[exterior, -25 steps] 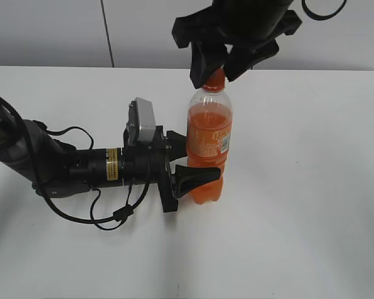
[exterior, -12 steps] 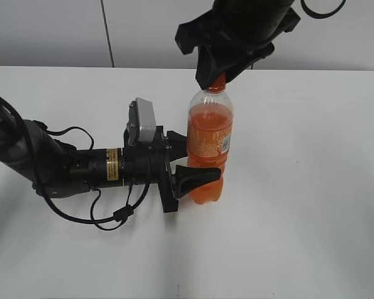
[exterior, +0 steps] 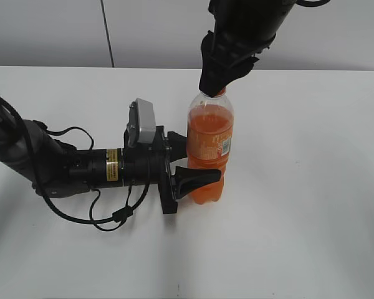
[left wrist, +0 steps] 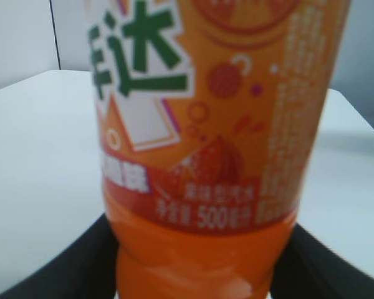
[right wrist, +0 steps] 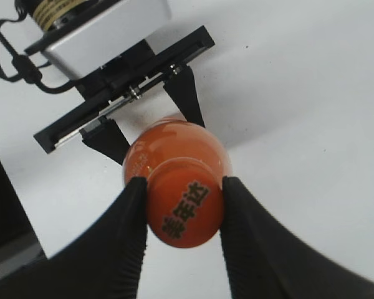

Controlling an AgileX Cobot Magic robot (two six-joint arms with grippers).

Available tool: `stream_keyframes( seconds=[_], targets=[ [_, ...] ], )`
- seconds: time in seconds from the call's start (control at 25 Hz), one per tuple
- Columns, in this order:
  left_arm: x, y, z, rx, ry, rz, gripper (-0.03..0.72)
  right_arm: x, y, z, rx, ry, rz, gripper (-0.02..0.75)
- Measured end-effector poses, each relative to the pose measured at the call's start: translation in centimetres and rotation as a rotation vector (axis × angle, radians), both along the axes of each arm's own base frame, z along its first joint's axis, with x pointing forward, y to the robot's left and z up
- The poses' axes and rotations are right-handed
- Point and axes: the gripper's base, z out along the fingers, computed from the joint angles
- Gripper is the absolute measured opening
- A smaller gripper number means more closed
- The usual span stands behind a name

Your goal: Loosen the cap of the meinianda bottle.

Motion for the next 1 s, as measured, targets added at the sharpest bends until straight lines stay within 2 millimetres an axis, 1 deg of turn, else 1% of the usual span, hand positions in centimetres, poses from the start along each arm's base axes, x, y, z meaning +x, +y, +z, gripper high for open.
stream_keyframes(
  seconds=[0.32,0.6,0.72,1.0],
  targets=[
    [-0.07,-0.01,-0.01,0.002,-0.004,-0.008,0.405,-0.13,-0.03,0.07,-0.096,-0.143,0.473,0.271],
    [-0.08,-0.01,-0.02,0.003,-0.005,-0.01,0.405,-0.25,-0.06,0.15,-0.155,-0.235,0.779,0.271],
    [-0.08,-0.01,-0.02,0.003,-0.005,-0.01,0.405,-0.25,-0.06,0.15,-0.167,-0.255,0.84,0.271],
    [-0.08,-0.01,-0.02,0.003,-0.005,-0.01,0.405,-0.26,-0.08,0.19,-0.169,-0.258,0.847,0.271]
  ],
)
